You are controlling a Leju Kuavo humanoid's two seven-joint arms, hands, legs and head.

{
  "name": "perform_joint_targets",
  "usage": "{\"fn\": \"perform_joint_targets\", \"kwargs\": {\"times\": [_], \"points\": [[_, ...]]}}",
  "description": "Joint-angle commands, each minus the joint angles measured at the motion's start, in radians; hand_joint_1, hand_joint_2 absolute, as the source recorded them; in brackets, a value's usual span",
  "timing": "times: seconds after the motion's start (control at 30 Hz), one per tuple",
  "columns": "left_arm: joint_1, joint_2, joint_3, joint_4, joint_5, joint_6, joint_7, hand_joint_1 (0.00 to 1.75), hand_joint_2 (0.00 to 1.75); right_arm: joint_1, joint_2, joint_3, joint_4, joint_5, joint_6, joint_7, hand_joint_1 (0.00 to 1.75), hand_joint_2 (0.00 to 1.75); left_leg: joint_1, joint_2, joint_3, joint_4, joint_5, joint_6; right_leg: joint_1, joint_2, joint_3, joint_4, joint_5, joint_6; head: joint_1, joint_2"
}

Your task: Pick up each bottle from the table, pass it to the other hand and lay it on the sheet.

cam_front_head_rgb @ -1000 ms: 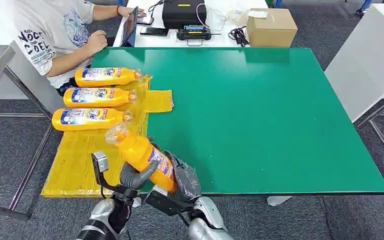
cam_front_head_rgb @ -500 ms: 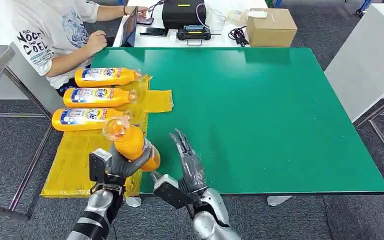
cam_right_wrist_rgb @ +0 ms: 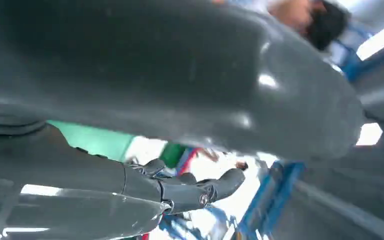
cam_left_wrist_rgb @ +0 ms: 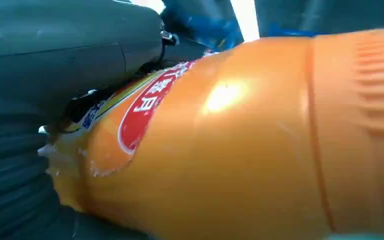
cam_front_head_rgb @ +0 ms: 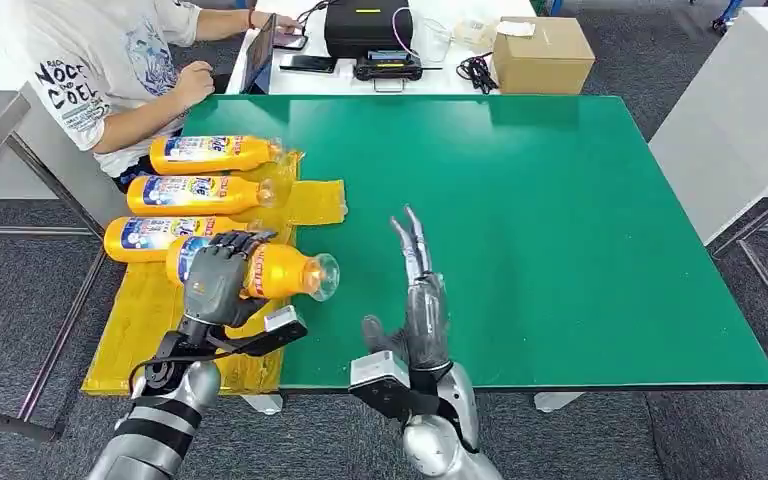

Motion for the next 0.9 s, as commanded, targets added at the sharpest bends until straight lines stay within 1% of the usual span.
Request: {"fn": "perform_joint_targets", "kwargs": {"times": [0.03,0.07,0.1,0.13,0.3,0.4,0.43,0.5,0.57,0.6,0.63,0.7,0.8,0.83,0.87,0.9], "points": [[-0.071,0.06,0.004,0.093,-0.144,0.007,0.101,1.75,1.75,0.009,-0.026,-0.036,-0.107,-0.037,-0.043,-0.04,0.0,0.0,0.002,0.0,0.003,0.0,-0.001,-0.002,0.002,-0.001,0.003,0.0,-0.001,-0.002,0.0,0.0],[-0.075,0.061,0.006,0.102,-0.123,0.007,0.096,1.75,1.75,0.018,-0.028,-0.044,-0.134,-0.048,-0.057,-0.047,0.0,0.0,0.002,-0.001,0.002,0.0,-0.001,-0.002,0.002,-0.001,0.003,-0.001,-0.001,-0.002,0.0,0.0],[-0.081,0.075,-0.007,0.127,-0.198,0.007,0.146,1.75,1.75,0.031,-0.033,-0.054,-0.171,-0.053,-0.073,-0.049,0.0,0.0,0.001,-0.002,0.002,0.0,0.0,-0.001,0.001,-0.001,0.003,-0.001,-0.001,-0.002,0.0,0.0],[-0.071,0.086,-0.01,0.097,-0.225,0.007,0.167,1.75,1.75,0.038,-0.038,-0.06,-0.193,-0.052,-0.083,-0.049,0.0,0.0,0.002,-0.001,0.003,0.0,-0.001,-0.002,0.002,-0.001,0.004,-0.001,-0.001,-0.002,0.0,0.0],[-0.069,0.092,-0.015,0.098,-0.24,0.007,0.177,1.75,1.75,0.041,-0.039,-0.062,-0.199,-0.052,-0.088,-0.049,0.0,0.0,0.001,0.0,0.002,0.0,-0.001,-0.001,0.001,0.0,0.002,-0.001,-0.001,-0.001,0.0,0.0],[-0.069,0.092,-0.015,0.098,-0.24,0.007,0.177,1.75,1.75,0.041,-0.039,-0.062,-0.199,-0.052,-0.088,-0.049,0.0,0.0,0.001,-0.002,0.002,0.0,0.0,-0.001,0.001,-0.001,0.002,-0.001,-0.001,-0.002,0.0,0.0],[-0.075,0.106,-0.025,0.128,-0.277,0.007,0.216,1.75,1.75,0.045,-0.038,-0.07,-0.204,-0.063,-0.097,-0.051,0.0,0.0,0.002,-0.002,0.003,0.0,-0.001,-0.002,0.002,-0.002,0.004,-0.001,-0.001,-0.002,0.0,0.0],[-0.068,0.111,-0.024,0.137,-0.251,0.007,0.215,1.75,1.75,0.054,-0.04,-0.079,-0.217,-0.075,-0.108,-0.055,0.0,0.0,0.001,0.0,0.002,0.0,-0.001,-0.001,0.001,0.0,0.002,-0.001,-0.001,-0.001,0.0,0.0],[-0.075,0.1,-0.009,0.211,-0.121,-0.003,0.17,1.75,1.75,0.075,-0.045,-0.097,-0.235,-0.078,-0.111,-0.044,0.0,0.0,0.001,0.0,0.003,0.0,-0.001,-0.001,0.001,0.0,0.003,-0.001,-0.001,-0.002,0.0,0.0],[-0.073,0.097,-0.006,0.214,-0.09,-0.018,0.162,1.75,1.75,0.08,-0.046,-0.103,-0.238,-0.079,-0.108,-0.041,0.0,0.0,0.001,-0.001,0.002,-0.001,0.0,-0.001,0.001,-0.001,0.002,-0.001,0.0,-0.001,0.0,0.0],[-0.07,0.097,-0.008,0.212,-0.068,-0.052,0.162,1.75,1.75,0.084,-0.045,-0.109,-0.235,-0.073,-0.101,-0.04,0.0,0.0,0.002,-0.002,0.005,-0.001,-0.001,-0.002,0.002,-0.002,0.006,-0.002,-0.001,-0.002,0.0,0.0],[-0.071,0.101,-0.016,0.212,-0.055,-0.089,0.168,1.75,1.75,0.085,-0.042,-0.114,-0.223,-0.074,-0.084,-0.027,0.0,0.0,0.001,-0.001,0.003,-0.001,-0.001,-0.001,0.001,-0.001,0.003,-0.001,-0.001,-0.001,0.0,0.0],[-0.087,0.112,-0.018,0.251,-0.038,-0.143,0.186,1.75,1.75,0.076,-0.033,-0.122,-0.197,-0.078,-0.066,-0.024,0.0,0.0,0.002,0.0,0.005,0.0,-0.002,-0.002,0.003,0.0,0.006,-0.002,-0.001,-0.003,0.0,0.0],[-0.096,0.114,-0.009,0.272,-0.024,-0.154,0.19,1.75,1.75,0.073,-0.031,-0.123,-0.192,-0.081,-0.06,-0.023,0.0,0.0,0.002,-0.001,0.004,-0.001,-0.001,-0.001,0.002,-0.001,0.004,-0.002,-0.001,-0.002,0.0,0.0],[-0.107,0.117,0.001,0.296,-0.004,-0.175,0.187,1.75,1.75,0.07,-0.029,-0.123,-0.187,-0.082,-0.054,-0.021,0.0,0.0,0.001,-0.001,0.002,-0.001,0.0,-0.001,0.001,0.0,0.003,-0.001,0.0,-0.002,0.0,0.0],[-0.114,0.109,0.025,0.311,0.066,-0.197,0.141,1.75,1.75,0.069,-0.027,-0.124,-0.183,-0.083,-0.047,-0.018,0.0,0.0,0.001,0.0,0.002,0.0,0.0,-0.001,0.001,0.0,0.002,-0.001,0.0,-0.001,0.0,0.0]]}}
